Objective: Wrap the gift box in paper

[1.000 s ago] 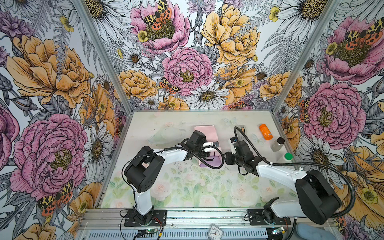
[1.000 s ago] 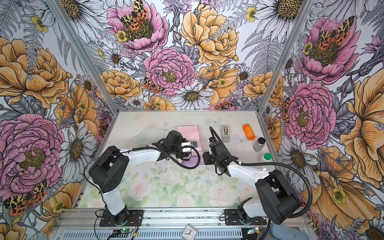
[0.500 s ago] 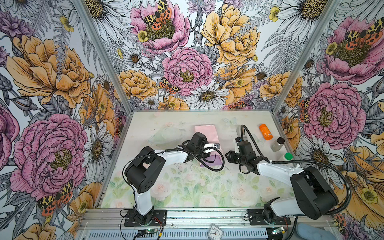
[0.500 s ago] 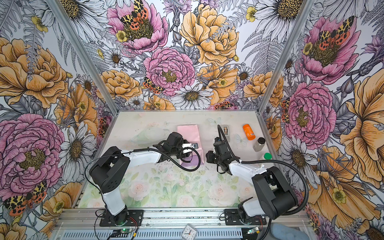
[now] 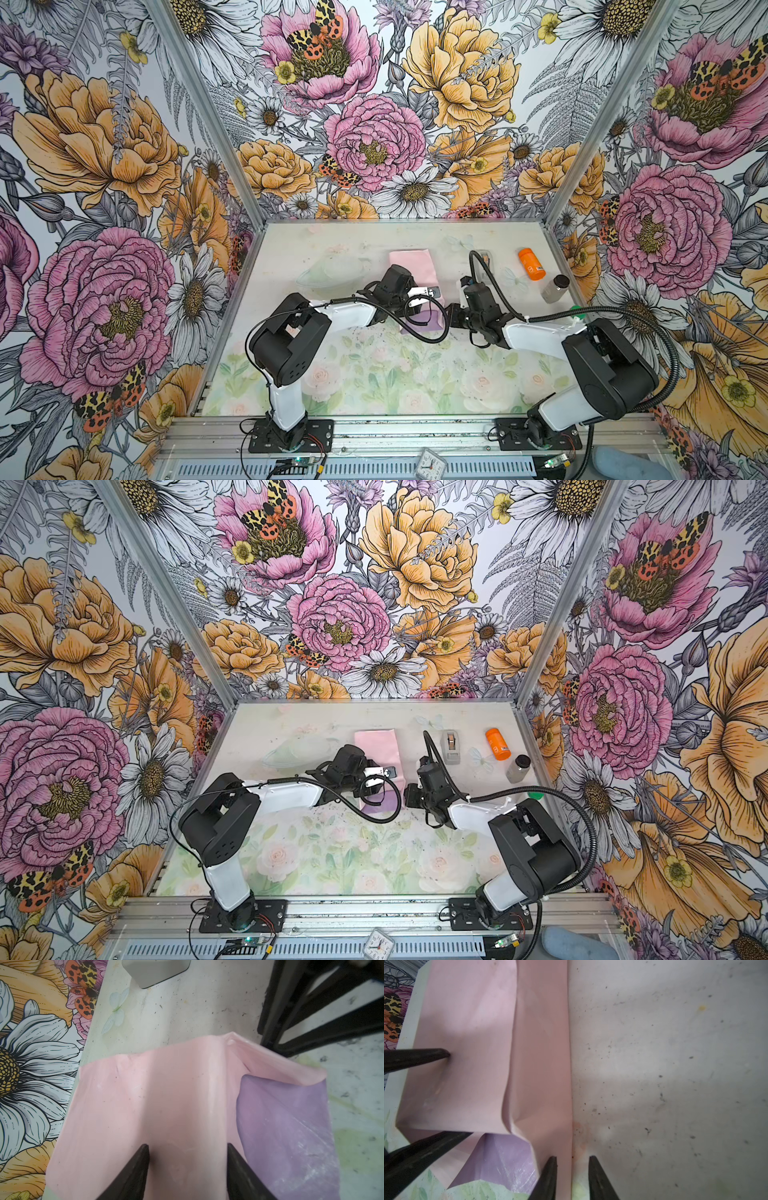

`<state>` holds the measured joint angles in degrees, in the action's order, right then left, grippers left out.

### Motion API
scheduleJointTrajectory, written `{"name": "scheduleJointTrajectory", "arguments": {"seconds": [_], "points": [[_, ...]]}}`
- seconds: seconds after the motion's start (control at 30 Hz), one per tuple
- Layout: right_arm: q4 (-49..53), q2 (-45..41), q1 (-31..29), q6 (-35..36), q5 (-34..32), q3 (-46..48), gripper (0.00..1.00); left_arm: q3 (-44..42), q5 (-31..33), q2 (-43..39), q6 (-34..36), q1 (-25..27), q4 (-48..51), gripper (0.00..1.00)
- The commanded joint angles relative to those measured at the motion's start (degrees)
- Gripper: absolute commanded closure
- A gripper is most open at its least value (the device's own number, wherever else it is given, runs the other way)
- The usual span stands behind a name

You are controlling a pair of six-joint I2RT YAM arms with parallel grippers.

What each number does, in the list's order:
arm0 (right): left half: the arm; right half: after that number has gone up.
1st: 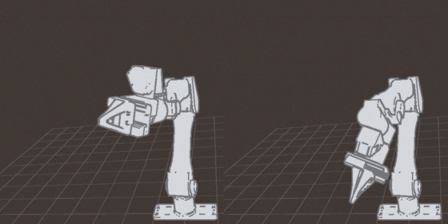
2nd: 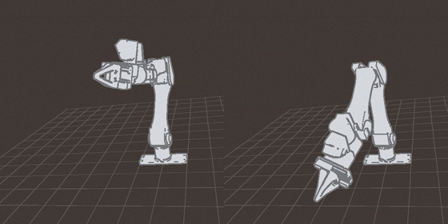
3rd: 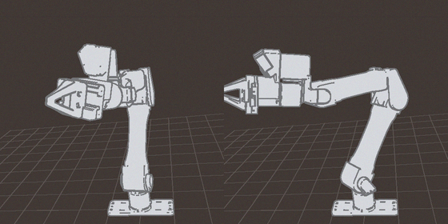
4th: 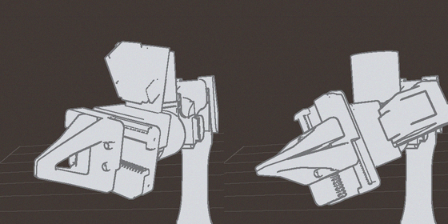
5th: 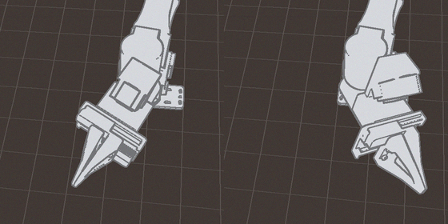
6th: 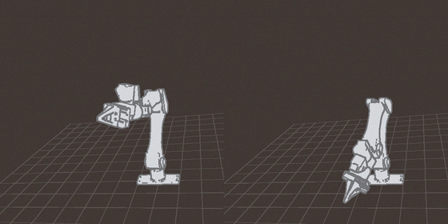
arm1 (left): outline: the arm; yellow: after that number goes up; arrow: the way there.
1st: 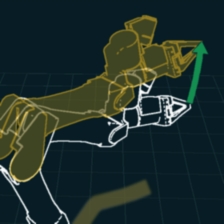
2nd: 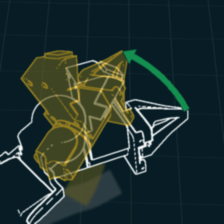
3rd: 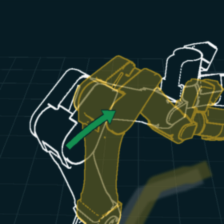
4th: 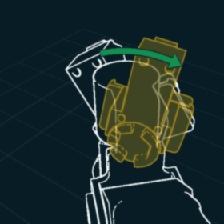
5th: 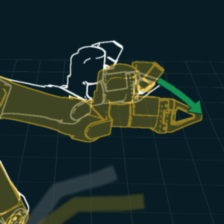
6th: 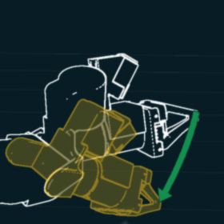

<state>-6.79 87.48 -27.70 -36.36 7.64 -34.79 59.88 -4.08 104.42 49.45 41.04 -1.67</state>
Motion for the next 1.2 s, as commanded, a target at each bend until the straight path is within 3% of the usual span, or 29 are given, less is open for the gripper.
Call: {"name": "scheduleJointTrajectory", "arguments": {"seconds": [0.0, 1.17], "points": [[-3.3, 1.2, -0.8, -0.8, -0.2, -1.9, 0.72, -1.0, -0.7, 1.7, -1.6, 0.3, 0.0, 0.42], [-13.3, 12.5, -5.2, -3.9, -5.6, -4.7, 0.82, -2.5, -3.7, 2.1, -4.7, 0.1, -3.0, 0.44]]}}
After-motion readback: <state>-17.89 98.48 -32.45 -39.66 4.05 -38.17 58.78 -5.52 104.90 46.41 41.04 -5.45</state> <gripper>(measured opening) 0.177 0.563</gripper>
